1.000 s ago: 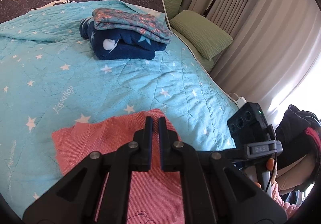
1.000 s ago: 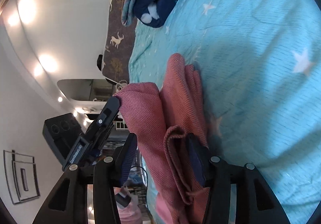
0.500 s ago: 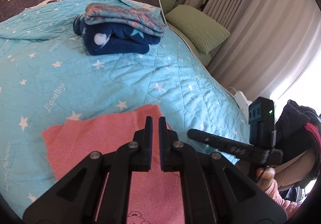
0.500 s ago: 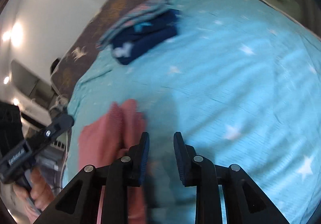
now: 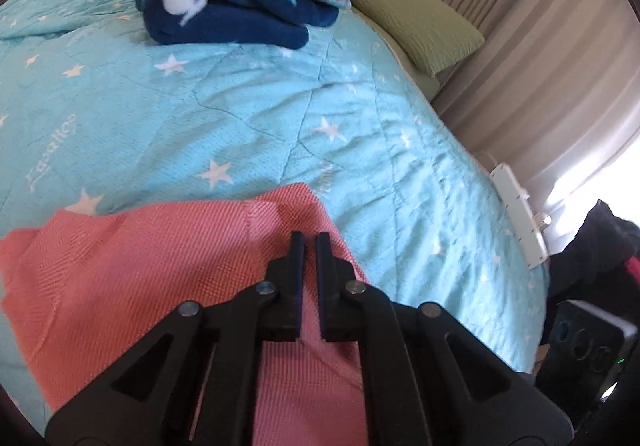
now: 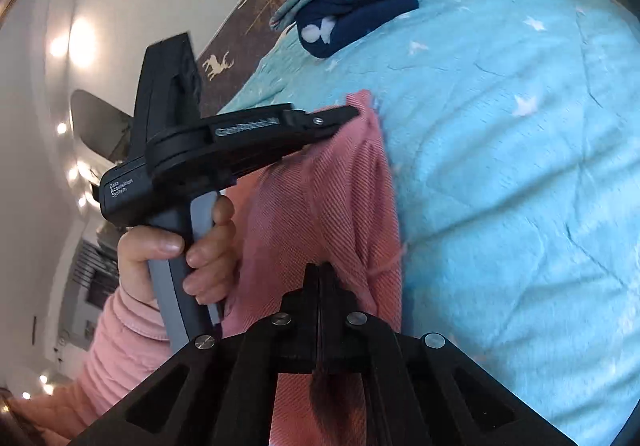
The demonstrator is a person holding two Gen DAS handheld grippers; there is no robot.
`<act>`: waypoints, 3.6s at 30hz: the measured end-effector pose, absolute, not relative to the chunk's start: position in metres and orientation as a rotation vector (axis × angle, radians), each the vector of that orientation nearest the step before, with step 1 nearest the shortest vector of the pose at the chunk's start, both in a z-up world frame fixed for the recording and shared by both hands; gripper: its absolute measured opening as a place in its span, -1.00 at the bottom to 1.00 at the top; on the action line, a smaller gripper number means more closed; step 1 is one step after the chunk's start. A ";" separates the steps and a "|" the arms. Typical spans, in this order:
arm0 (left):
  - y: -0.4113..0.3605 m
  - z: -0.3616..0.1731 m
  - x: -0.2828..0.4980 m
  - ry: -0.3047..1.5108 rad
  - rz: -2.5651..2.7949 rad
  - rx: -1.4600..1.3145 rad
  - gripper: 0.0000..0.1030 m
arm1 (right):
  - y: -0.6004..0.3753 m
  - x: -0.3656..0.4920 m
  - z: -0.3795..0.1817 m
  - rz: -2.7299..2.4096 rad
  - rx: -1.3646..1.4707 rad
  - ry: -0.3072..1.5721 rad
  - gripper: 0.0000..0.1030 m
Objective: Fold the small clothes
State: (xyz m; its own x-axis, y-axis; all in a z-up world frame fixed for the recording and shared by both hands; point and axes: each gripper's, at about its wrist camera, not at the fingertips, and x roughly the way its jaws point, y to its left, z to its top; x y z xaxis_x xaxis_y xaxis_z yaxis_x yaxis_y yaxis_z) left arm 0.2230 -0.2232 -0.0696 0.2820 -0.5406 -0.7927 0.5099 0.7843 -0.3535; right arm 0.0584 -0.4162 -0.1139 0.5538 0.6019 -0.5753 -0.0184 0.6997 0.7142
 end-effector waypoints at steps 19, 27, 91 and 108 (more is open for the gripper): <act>-0.064 -0.061 0.154 0.966 -0.479 -0.141 0.64 | -0.413 0.100 -0.090 0.364 0.562 0.974 0.51; -0.078 -0.083 0.168 1.018 -0.540 -0.151 0.64 | -0.429 0.122 -0.107 0.421 0.647 1.025 0.51; -0.277 0.003 0.506 0.678 -0.279 0.256 -0.48 | -0.502 0.461 0.009 0.169 0.386 0.717 -0.03; -0.228 0.074 0.315 0.450 -0.406 0.142 0.70 | -0.464 0.276 0.067 -0.048 0.175 0.504 0.55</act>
State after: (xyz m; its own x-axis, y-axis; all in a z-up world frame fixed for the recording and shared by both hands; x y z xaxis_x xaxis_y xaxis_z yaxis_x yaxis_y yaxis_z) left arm 0.3149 -0.2283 0.0741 0.8223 -0.3497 -0.4490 0.4113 0.9104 0.0442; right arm 0.2763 -0.4641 0.0672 0.8747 -0.0029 -0.4846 0.0891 0.9839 0.1551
